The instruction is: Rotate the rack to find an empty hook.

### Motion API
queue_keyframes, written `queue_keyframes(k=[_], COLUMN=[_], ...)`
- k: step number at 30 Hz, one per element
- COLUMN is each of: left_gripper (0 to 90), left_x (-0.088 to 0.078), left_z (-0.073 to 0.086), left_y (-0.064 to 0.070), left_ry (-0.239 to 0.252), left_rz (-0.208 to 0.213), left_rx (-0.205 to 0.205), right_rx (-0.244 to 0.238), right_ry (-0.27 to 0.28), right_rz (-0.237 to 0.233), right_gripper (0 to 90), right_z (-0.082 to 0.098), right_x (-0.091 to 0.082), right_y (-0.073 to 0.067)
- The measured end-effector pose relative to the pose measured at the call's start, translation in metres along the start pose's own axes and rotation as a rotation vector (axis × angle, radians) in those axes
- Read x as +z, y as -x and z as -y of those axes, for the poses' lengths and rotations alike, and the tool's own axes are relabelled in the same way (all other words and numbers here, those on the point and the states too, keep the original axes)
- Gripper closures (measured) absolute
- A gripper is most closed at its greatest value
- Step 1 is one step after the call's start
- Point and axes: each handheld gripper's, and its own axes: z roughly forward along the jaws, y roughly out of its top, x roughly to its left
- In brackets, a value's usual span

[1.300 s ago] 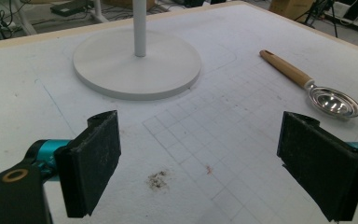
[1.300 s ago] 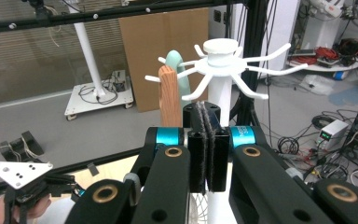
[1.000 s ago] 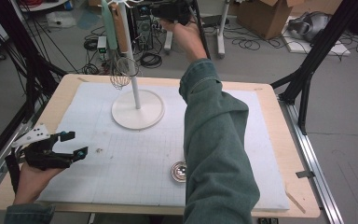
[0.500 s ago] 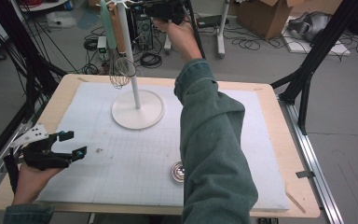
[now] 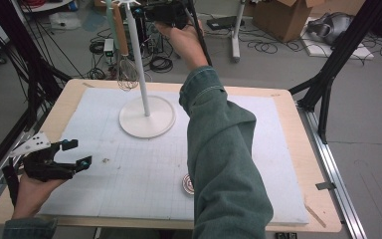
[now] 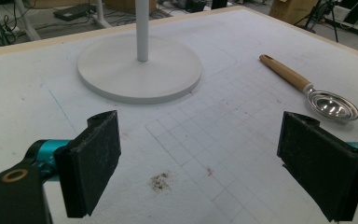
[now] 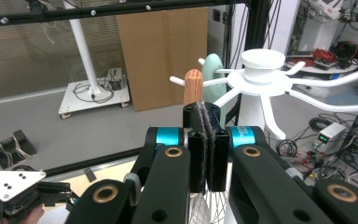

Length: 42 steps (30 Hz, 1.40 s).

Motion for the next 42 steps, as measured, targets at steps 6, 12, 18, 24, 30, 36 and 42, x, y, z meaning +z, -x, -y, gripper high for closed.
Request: queue_keyframes(k=[6, 12, 18, 24, 30, 36, 42], left_gripper=[13.9, 13.9, 13.9, 13.8, 13.9, 13.9, 13.9], left_x=[-0.001, -0.001, -0.002, -0.001, 0.0, 0.008, 0.013], left_z=[-0.001, -0.002, -0.002, -0.002, -0.002, -0.003, -0.003], left_y=[0.0, 0.001, 0.0, 0.002, 0.003, 0.005, 0.008], left_ry=[0.002, 0.006, 0.008, 0.007, 0.003, -0.01, -0.027], left_rz=[0.0, 0.006, 0.009, 0.014, 0.015, 0.025, 0.038], left_rx=[0.002, 0.007, 0.003, 0.006, 0.01, 0.014, 0.02], right_rx=[0.001, -0.003, -0.004, 0.012, 0.042, 0.046, 0.076], right_ry=[0.002, -0.002, 0.022, 0.027, 0.023, 0.015, -0.004], right_rz=[-0.003, -0.009, -0.023, -0.037, -0.038, -0.031, -0.017], right_gripper=[89.7, 89.7, 88.2, 77.5, 67.4, 59.2, 49.6], right_z=[0.0, 0.0, 0.003, 0.016, 0.031, 0.049, 0.075], right_x=[0.005, 0.008, 0.001, -0.017, -0.034, -0.047, -0.06], right_y=[-0.004, -0.008, -0.015, -0.021, -0.024, -0.029, -0.03])
